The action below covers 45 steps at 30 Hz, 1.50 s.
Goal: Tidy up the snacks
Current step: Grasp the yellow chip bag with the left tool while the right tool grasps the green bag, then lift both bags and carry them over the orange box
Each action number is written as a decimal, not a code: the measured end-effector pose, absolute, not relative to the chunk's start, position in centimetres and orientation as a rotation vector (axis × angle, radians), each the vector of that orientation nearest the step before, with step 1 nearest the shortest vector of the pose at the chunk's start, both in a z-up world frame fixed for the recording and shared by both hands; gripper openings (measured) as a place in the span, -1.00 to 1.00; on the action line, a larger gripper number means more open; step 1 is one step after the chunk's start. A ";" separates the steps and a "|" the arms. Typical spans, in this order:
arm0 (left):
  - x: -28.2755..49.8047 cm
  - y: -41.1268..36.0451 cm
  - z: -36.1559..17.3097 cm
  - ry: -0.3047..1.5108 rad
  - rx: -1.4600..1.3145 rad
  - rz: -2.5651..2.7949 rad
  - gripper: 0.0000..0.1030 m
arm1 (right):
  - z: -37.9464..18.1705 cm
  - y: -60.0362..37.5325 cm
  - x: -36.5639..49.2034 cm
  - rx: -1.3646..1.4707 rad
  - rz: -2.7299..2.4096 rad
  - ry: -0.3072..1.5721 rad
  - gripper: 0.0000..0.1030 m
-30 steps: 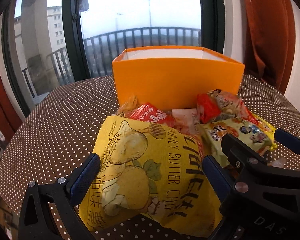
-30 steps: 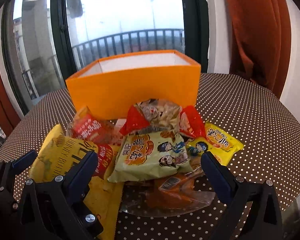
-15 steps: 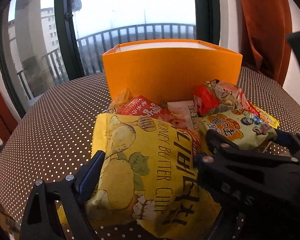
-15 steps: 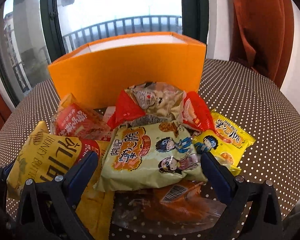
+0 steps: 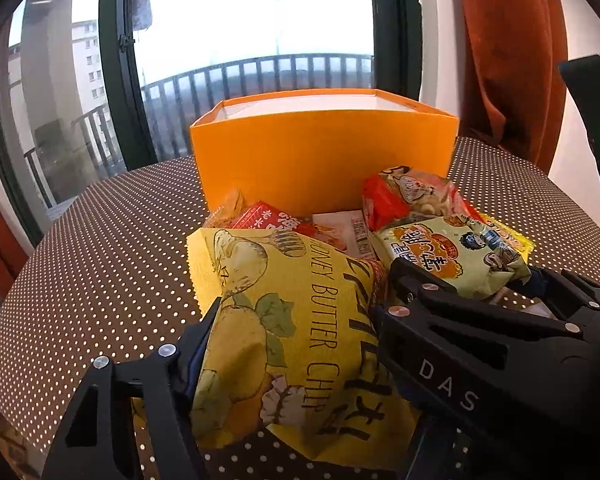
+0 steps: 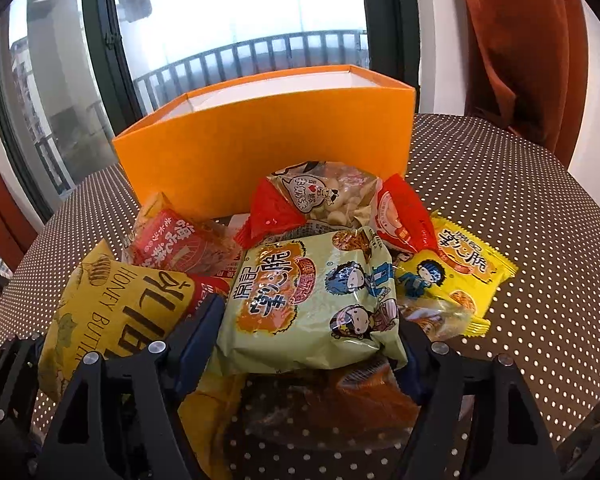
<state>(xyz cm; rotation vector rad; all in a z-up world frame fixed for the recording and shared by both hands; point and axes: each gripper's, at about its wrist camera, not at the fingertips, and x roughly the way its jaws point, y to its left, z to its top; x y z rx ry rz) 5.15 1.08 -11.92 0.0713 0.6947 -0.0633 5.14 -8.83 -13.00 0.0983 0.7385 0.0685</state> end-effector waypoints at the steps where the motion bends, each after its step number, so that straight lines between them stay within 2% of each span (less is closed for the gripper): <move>1: 5.0 1.1 -11.8 0.693 0.069 -0.065 0.40 | -12.9 -8.9 4.8 0.103 0.068 0.735 0.50; 23: 0.3 1.2 -3.3 0.501 0.038 -0.077 0.39 | -3.0 -9.0 -0.3 0.064 0.110 0.499 0.51; 35: 1.0 0.9 1.5 0.387 0.040 -0.094 0.39 | 2.1 -9.5 -0.6 0.065 0.107 0.373 0.51; 45: 4.3 0.5 2.3 0.364 0.049 -0.085 0.39 | 3.3 -10.1 2.8 0.080 0.102 0.341 0.51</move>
